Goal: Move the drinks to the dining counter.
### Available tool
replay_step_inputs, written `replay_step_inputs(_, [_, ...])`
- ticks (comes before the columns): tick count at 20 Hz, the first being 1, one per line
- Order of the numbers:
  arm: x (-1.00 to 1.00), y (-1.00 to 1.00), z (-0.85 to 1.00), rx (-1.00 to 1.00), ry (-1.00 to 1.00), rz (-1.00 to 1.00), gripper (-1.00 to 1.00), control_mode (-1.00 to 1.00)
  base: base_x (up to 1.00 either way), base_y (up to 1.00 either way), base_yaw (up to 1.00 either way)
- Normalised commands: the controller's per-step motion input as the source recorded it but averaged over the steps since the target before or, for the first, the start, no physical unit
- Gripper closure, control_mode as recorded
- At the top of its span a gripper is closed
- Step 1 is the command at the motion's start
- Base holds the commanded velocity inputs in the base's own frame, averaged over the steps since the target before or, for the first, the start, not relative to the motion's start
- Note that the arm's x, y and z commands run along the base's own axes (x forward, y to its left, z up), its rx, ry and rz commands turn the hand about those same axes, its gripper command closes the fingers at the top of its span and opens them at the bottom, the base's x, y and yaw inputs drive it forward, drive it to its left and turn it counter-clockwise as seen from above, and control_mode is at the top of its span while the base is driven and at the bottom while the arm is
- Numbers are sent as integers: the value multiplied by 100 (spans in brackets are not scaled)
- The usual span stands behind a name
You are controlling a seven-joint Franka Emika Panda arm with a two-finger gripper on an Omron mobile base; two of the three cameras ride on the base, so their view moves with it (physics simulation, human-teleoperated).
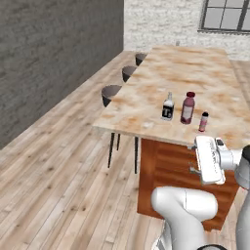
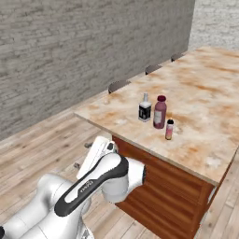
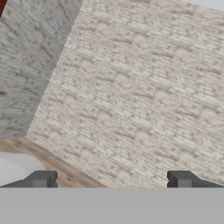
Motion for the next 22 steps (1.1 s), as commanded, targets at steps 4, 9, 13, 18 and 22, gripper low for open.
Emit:
replay_step_inputs(4, [0,0,0,0,0,0,-100,100,-18,63,53])
replay_step_inputs(9, [0,0,0,0,0,0,-100,100,0,58,76])
replay_step_inputs(13, [0,0,0,0,0,0,-100,100,1,58,81])
replay_step_inputs(18, [0,0,0,0,0,0,-100,100,0,55,78])
replay_step_inputs(22, [0,0,0,0,0,0,-100,100,0,56,75])
